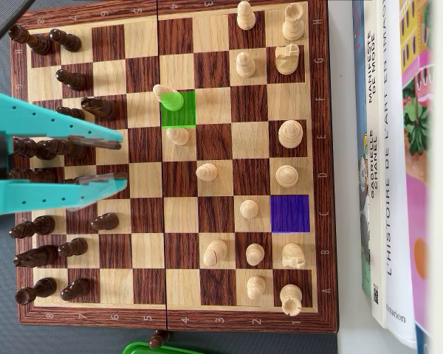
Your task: Play chess
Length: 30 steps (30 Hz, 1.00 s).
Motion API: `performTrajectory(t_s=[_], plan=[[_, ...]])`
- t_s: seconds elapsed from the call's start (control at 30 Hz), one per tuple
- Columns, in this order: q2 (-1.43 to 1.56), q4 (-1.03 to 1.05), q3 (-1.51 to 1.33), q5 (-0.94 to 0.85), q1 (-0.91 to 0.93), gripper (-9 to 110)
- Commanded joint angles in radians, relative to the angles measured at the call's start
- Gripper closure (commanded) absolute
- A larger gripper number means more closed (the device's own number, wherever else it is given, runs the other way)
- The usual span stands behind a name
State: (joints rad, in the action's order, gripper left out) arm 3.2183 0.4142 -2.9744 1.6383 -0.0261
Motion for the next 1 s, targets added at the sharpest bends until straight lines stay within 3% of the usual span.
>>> performTrajectory(t_s=[0.0,0.53,0.97], plan=[[0.052,-0.092,-0.037,-0.008,-0.009,90],[0.13,-0.502,-0.184,-0.006,-0.031,90],[0.13,-1.019,-0.184,-0.006,-0.025,90]])
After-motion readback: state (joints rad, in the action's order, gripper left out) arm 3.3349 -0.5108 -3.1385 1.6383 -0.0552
